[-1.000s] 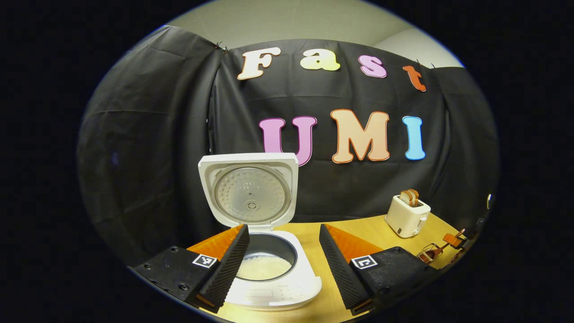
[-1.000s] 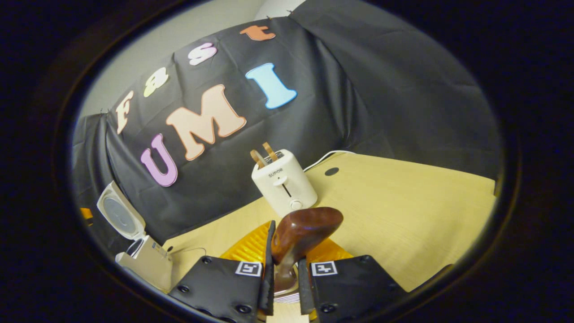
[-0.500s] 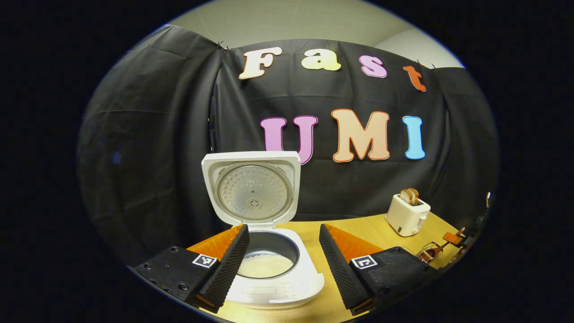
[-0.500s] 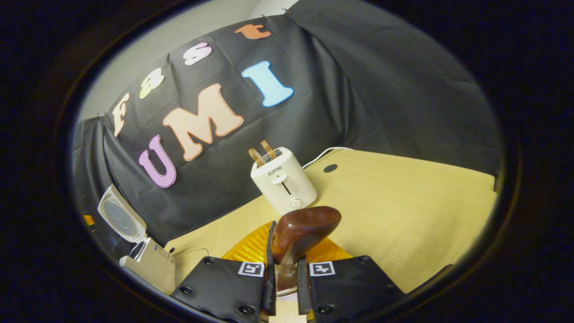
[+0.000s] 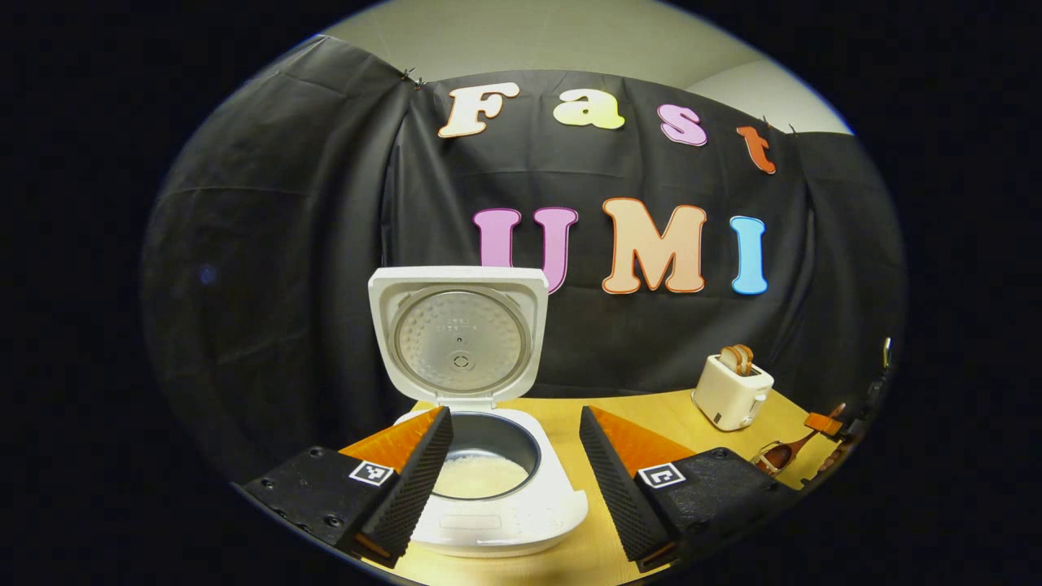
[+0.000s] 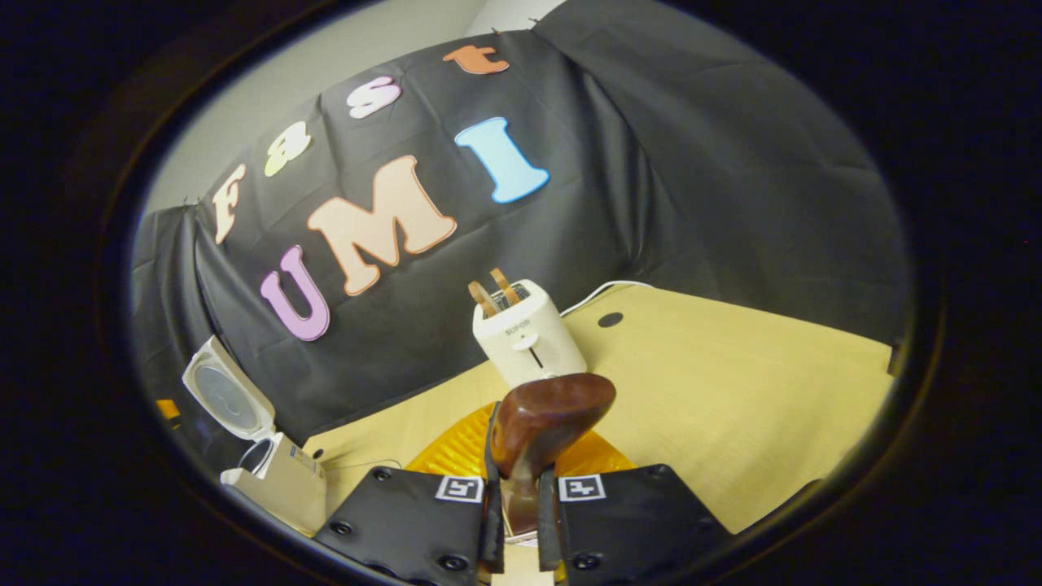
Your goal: Close the left gripper, press the button to open the rice cooker; take a wooden spoon from the chopstick holder with the right hand, scoop a spoonful of rice and pour it into the rice cooker, then put the wooden spoon back into the chopstick holder.
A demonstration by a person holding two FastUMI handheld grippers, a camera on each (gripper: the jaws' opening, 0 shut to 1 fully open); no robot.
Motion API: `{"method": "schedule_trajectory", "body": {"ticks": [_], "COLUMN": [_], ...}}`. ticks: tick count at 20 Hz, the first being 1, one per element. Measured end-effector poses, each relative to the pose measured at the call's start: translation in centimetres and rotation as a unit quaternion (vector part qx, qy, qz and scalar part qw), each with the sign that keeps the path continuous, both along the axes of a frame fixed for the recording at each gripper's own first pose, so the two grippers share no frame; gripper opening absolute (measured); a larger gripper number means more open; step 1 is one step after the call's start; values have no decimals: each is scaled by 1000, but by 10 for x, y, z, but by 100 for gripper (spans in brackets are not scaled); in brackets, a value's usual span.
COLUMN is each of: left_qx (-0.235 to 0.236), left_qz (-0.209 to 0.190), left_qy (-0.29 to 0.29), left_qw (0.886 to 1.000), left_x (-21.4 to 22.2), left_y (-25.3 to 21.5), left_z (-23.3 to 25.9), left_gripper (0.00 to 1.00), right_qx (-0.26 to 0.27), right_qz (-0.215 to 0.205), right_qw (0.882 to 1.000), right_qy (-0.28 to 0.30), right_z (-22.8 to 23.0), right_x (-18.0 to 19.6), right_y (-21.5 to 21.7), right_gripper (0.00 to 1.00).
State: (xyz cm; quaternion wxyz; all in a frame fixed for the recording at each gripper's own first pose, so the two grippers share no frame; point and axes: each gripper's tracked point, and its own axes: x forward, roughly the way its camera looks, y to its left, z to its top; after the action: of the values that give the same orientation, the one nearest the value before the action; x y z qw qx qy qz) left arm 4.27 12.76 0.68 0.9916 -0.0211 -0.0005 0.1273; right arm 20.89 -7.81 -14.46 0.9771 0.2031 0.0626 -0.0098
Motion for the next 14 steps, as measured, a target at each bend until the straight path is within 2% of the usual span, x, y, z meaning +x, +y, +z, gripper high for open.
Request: {"method": "schedule_trajectory", "body": {"ticks": [8, 9, 10, 14], "left_qx": [-7, -8, -10, -23], "left_qz": [-4, -3, -1, 5], "left_qy": [-6, -6, -6, -8], "left_qw": [1000, 1000, 1000, 1000], "left_x": [-3, -4, -6, -18], "left_y": [6, 9, 11, 22], "left_z": [-4, -4, -6, -14], "left_gripper": [93, 89, 93, 93], "right_qx": [-33, -39, -44, -33], "right_qz": [7, 14, 22, 69], "right_qw": [999, 999, 998, 996], "right_qy": [-31, -34, -35, -35], "right_z": [57, 61, 66, 79], "right_x": [-9, -10, -11, -15], "right_y": [23, 32, 40, 92], "right_gripper": [19, 19, 19, 19]}}
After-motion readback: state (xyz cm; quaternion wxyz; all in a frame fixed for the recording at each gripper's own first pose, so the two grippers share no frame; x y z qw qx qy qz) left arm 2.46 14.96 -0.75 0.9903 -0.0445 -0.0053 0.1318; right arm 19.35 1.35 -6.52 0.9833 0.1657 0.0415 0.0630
